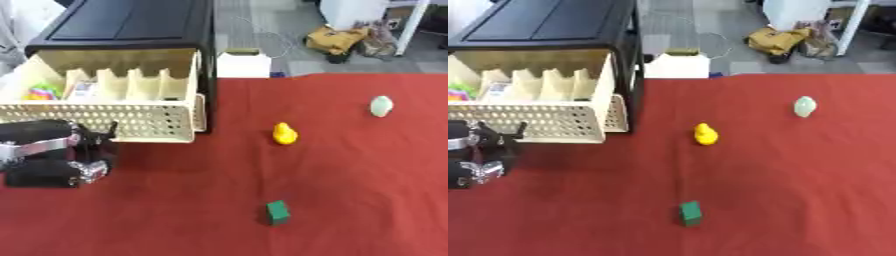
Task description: Pick up objects from table and place into drawer.
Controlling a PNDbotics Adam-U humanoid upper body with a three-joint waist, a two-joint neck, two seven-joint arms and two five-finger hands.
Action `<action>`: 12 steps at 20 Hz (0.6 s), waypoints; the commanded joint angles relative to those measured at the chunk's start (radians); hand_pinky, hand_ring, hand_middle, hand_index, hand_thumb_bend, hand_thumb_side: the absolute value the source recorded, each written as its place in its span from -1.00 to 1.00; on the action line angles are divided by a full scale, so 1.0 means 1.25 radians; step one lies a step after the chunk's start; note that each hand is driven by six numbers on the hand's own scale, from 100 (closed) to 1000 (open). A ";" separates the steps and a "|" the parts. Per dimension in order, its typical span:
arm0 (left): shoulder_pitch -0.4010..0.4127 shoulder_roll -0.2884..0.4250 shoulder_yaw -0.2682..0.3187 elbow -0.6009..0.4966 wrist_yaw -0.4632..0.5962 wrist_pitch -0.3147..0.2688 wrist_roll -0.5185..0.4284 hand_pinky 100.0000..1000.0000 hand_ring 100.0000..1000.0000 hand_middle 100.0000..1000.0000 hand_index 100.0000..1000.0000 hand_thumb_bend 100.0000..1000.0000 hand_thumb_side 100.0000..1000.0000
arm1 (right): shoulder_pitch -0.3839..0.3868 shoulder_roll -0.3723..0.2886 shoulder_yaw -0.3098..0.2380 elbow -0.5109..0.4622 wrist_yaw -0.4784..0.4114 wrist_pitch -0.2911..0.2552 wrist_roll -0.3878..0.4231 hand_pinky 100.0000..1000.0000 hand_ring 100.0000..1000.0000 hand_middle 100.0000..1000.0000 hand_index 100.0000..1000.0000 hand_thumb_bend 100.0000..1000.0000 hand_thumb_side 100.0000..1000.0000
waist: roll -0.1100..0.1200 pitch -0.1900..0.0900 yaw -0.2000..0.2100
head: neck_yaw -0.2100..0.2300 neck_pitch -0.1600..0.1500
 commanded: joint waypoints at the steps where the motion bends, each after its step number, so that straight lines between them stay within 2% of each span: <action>1: -0.014 0.030 0.011 -0.009 -0.009 0.013 -0.011 -0.14 0.19 0.12 0.75 -1.00 1.00 | -0.007 -0.015 -0.009 -0.013 -0.005 0.000 0.001 0.43 0.46 0.24 0.55 -1.00 0.14 | -0.002 -0.009 -0.002 | 0.003 -0.010; 12: -0.031 0.027 0.008 -0.009 -0.040 0.046 -0.029 -0.14 0.20 0.13 0.75 -1.00 1.00 | -0.006 -0.012 -0.011 -0.013 -0.012 -0.005 0.004 0.44 0.46 0.23 0.55 -1.00 0.11 | -0.001 -0.005 -0.006 | 0.008 -0.018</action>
